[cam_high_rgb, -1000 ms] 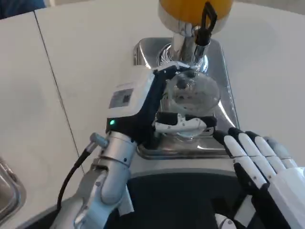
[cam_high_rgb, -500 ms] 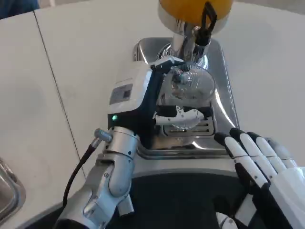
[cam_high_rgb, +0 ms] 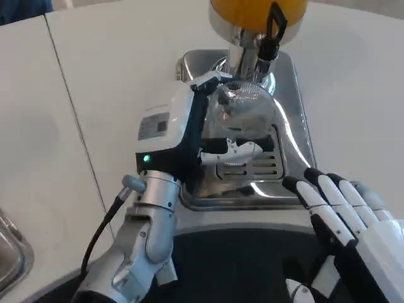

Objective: Grasp the cup under the faucet to collect the drink, then remove the cup.

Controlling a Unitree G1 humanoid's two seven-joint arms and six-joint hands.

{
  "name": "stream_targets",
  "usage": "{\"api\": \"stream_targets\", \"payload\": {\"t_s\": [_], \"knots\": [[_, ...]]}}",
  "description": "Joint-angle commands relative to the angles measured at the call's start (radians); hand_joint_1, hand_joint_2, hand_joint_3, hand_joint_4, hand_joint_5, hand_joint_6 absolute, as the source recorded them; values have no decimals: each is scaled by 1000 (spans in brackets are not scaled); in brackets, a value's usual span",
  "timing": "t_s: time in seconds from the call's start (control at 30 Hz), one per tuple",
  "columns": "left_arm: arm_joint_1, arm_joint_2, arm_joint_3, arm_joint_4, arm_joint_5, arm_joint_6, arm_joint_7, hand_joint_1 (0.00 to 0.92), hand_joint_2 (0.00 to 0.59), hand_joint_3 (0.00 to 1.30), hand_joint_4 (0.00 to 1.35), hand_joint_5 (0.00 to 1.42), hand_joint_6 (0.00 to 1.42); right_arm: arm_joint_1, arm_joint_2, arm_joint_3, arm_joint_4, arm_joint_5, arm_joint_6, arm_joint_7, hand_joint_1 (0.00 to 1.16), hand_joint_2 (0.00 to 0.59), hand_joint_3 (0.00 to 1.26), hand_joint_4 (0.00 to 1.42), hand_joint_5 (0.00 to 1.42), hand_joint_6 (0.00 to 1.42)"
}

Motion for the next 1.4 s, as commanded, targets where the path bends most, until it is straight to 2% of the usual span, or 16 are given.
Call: {"api": "stream_targets", "payload": {"t_s": [0.03, 0.17, 0.3, 0.5, 0.7, 1.03, 1.17, 1.2, 1.27, 1.4], "knots": [[4, 0, -10, -2, -4, 0, 15, 432, 12, 496, 600, 992, 1252, -1, 0, 6, 4, 7, 13, 15, 303, 585, 74, 0, 0, 0], [8, 5, -13, -7, -13, -7, -4, 339, 24, 398, 471, 922, 1116, -5, -1, 12, 7, 5, 18, 17, 304, 584, 74, 0, 0, 0], [19, 7, -11, -9, -27, -10, -13, 306, 32, 327, 377, 860, 1057, -6, -2, 11, 8, 5, 23, 16, 308, 580, 75, 0, 0, 0], [31, 19, -15, -26, -37, -14, -18, 251, 15, 294, 338, 814, 1008, -14, -5, 12, 10, 7, 27, 17, 313, 578, 75, 0, 0, 0], [81, 61, 11, -108, -55, -18, -42, 195, 0, 280, 325, 779, 982, -12, -2, 16, 12, 4, 30, 10, 317, 577, 76, 0, 0, 0], [234, 180, 119, -331, -85, -1, -91, 147, 0, 271, 313, 735, 924, -13, 9, 22, 15, 7, 33, -1, 321, 577, 76, 0, 0, 0], [345, 243, 158, -467, -65, 5, -133, 142, 0, 175, 208, 606, 739, -14, 17, 24, 15, 9, 36, -4, 322, 573, 76, 0, 0, 0], [374, 263, 162, -502, -54, 7, -151, 143, 4, 122, 143, 521, 610, -14, 18, 25, 15, 9, 36, -5, 322, 571, 76, 0, 0, 0], [412, 287, 166, -553, -37, 12, -182, 147, 11, 14, 37, 402, 459, -15, 22, 29, 16, 8, 35, -7, 322, 568, 76, 0, 0, 0], [549, 365, 190, -744, 44, 45, -281, 93, 43, 0, 0, 148, 214, -19, 52, 43, 7, 23, 55, -5, 321, 565, 76, 0, 0, 0]]}}
